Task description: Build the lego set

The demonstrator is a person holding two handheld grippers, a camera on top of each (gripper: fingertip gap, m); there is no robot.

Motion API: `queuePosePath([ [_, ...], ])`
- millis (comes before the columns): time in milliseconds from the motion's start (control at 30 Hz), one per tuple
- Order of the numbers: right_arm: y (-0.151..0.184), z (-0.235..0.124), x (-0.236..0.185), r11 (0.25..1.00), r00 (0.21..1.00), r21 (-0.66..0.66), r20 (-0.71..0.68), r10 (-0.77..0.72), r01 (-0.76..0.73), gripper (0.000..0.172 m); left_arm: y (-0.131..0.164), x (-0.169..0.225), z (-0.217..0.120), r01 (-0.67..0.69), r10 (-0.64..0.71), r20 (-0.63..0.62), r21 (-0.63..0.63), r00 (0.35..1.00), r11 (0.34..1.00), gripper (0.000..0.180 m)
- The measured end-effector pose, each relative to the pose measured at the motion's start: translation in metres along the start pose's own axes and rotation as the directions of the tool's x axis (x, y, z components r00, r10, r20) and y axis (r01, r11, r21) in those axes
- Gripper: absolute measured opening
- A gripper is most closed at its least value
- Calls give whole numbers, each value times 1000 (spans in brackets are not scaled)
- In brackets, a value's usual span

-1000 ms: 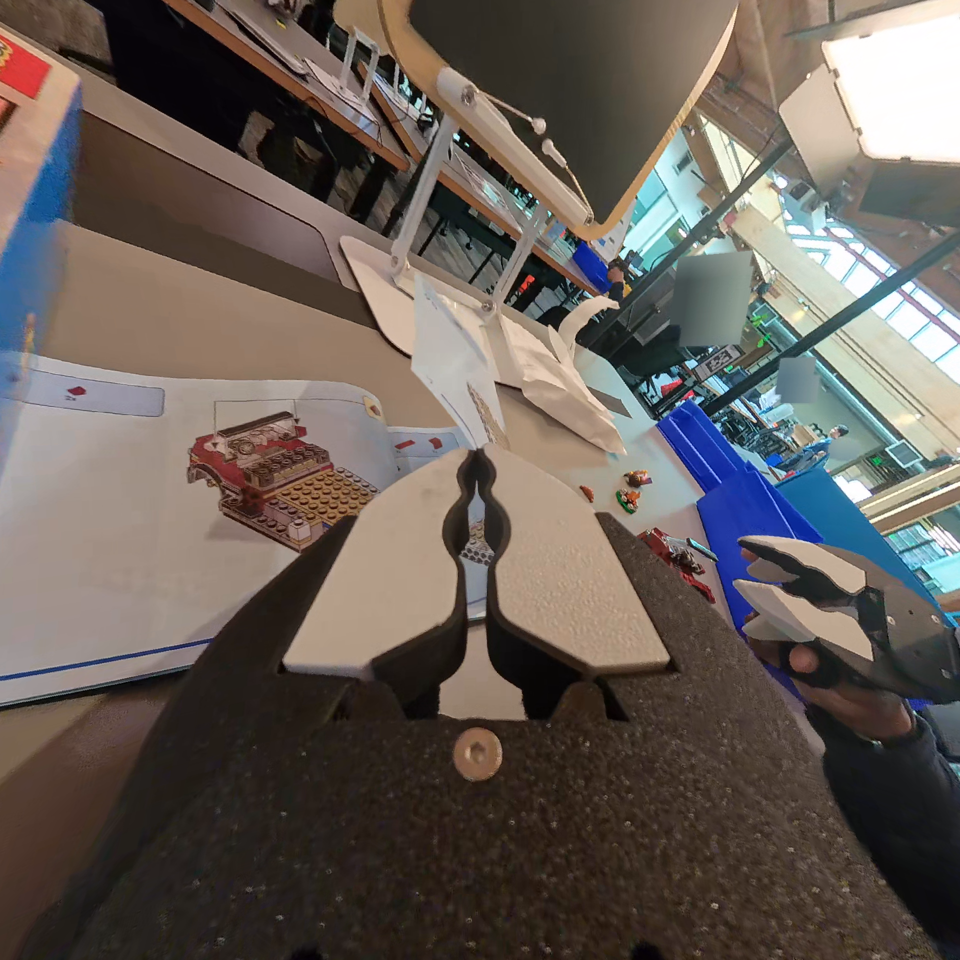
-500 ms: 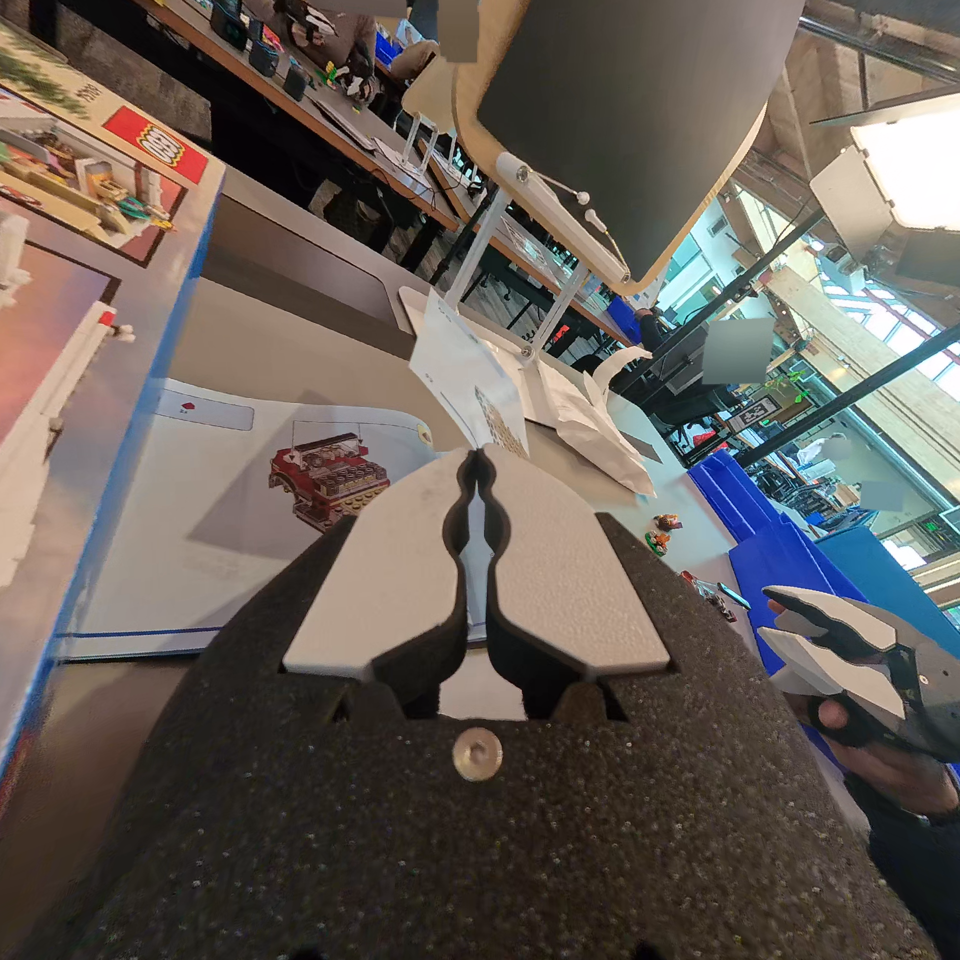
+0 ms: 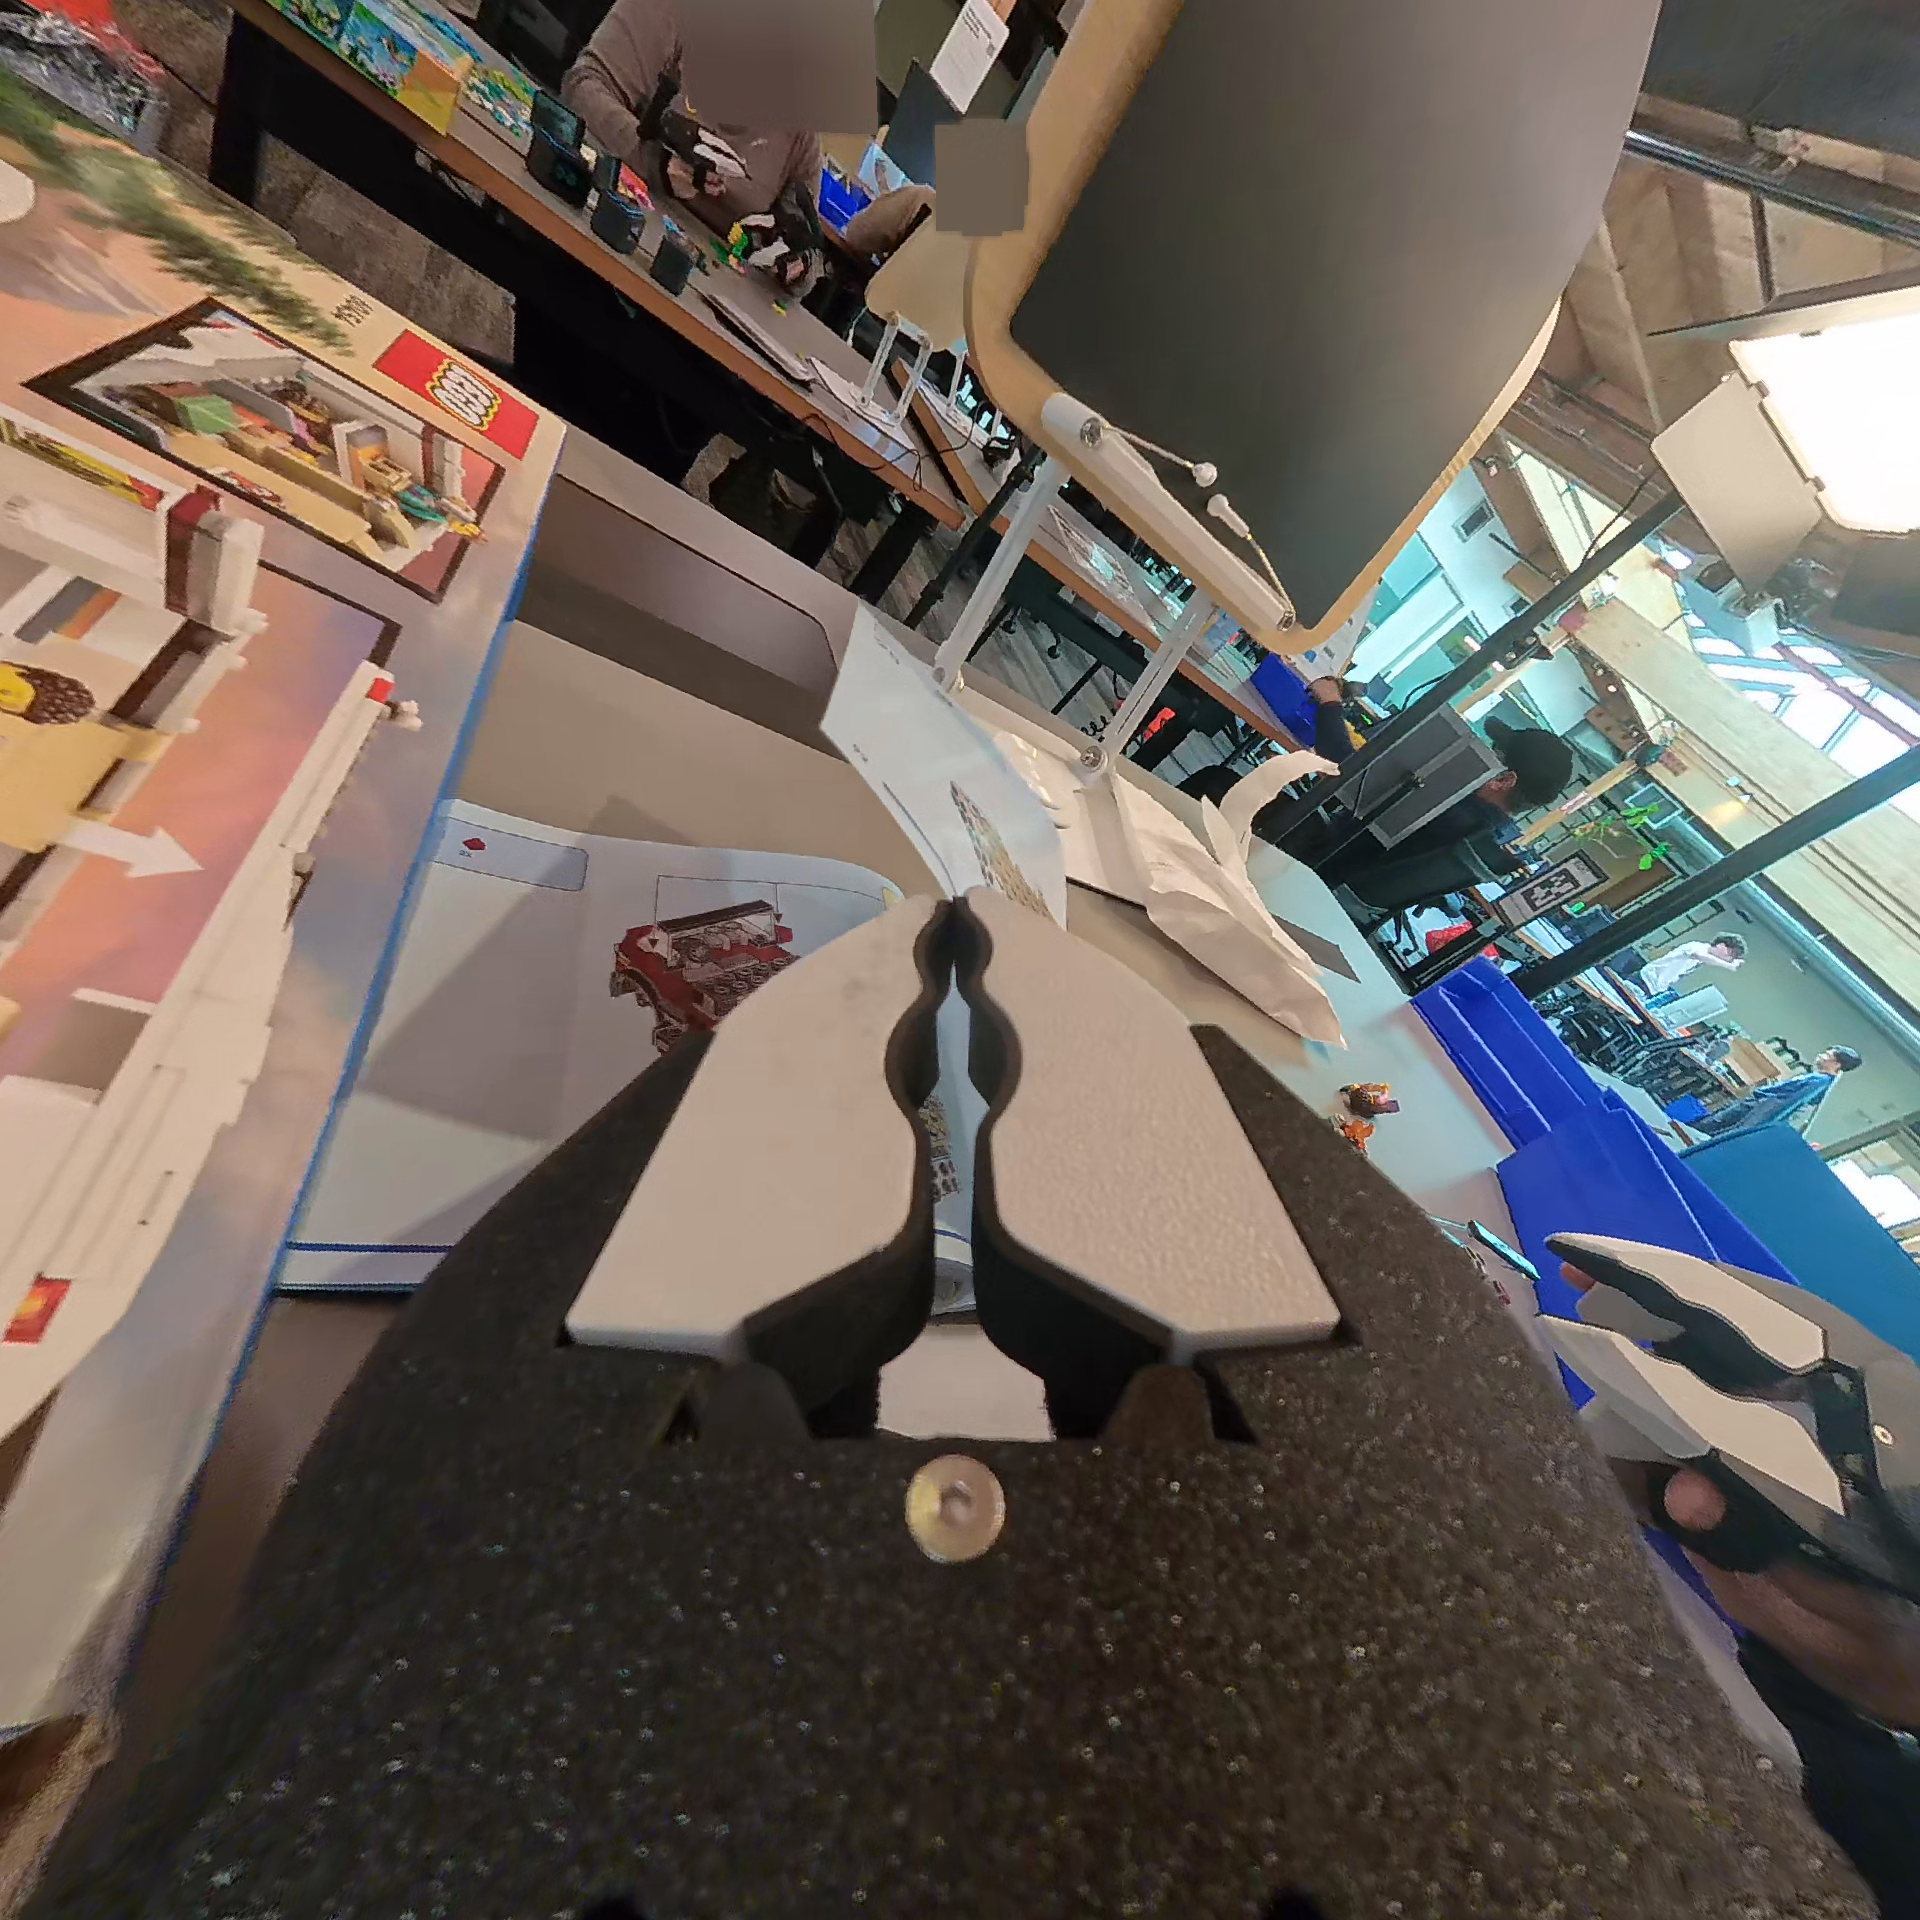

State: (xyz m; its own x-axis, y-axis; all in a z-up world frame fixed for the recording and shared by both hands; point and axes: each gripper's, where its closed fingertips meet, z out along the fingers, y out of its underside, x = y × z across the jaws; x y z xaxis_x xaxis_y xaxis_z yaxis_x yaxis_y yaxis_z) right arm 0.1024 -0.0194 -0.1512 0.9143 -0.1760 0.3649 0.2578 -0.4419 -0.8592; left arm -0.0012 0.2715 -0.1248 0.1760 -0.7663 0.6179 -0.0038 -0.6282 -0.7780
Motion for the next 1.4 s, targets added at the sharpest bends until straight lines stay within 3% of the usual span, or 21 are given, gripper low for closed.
queuePosePath([
  [300,1,0,0,1000,1000,-5,0,-3,3,31,0,-6,-2,11,-11,35,-3,999,1000,0],
  [400,1,0,0,1000,1000,-2,0,0,0,31,7,-16,-8,11,-7,122,-33,992,999,0],
  [800,2,3,-2,1000,1000,-8,4,6,-6,31,30,-34,-28,175,-160,172,-78,972,981,0],
  [933,4,4,-1,1000,1000,-12,3,16,-16,31,35,-37,-33,174,-153,188,-101,970,980,11],
  [1067,5,5,-1,1000,1000,-16,5,17,-17,31,34,-36,-34,139,-114,207,-109,972,984,17],
  [1167,4,5,-1,1000,1000,-15,2,12,-12,31,25,-24,-33,16,0,184,-86,983,996,18],
  [1267,4,5,-1,1000,1000,-15,4,14,-14,31,38,-13,-25,-94,122,151,-178,981,979,18],
  [1400,4,4,-2,1000,1000,-16,8,5,-5,31,55,3,-15,-129,148,69,-232,987,964,21],
])
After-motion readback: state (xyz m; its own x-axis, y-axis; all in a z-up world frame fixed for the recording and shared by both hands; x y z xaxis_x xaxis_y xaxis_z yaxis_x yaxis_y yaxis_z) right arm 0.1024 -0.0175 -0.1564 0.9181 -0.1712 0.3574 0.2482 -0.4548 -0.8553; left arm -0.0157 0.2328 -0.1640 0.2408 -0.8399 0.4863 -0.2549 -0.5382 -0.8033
